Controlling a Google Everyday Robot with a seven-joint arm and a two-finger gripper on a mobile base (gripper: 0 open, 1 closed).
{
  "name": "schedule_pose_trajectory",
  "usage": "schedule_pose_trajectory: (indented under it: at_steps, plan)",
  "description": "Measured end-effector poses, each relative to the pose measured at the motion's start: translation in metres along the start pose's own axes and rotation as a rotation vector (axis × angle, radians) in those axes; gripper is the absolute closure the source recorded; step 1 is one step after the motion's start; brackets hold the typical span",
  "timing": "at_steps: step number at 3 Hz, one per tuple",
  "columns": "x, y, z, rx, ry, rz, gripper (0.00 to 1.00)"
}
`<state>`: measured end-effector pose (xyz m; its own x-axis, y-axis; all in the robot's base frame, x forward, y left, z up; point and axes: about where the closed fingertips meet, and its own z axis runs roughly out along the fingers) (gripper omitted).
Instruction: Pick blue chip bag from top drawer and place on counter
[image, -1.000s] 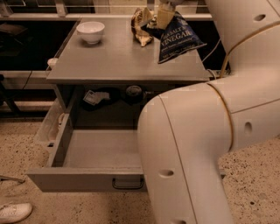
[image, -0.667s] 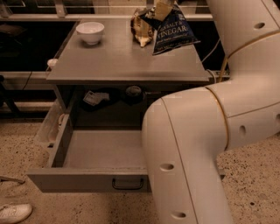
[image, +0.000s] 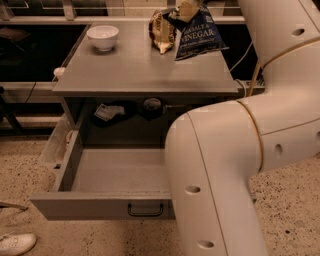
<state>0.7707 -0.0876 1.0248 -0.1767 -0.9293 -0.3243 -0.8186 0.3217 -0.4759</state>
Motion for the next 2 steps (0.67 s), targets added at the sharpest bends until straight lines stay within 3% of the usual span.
schedule_pose_trajectory:
  at_steps: [2]
  plan:
    - [0.068, -0.052, 0.001, 0.144, -0.113, 0.126, 1.00]
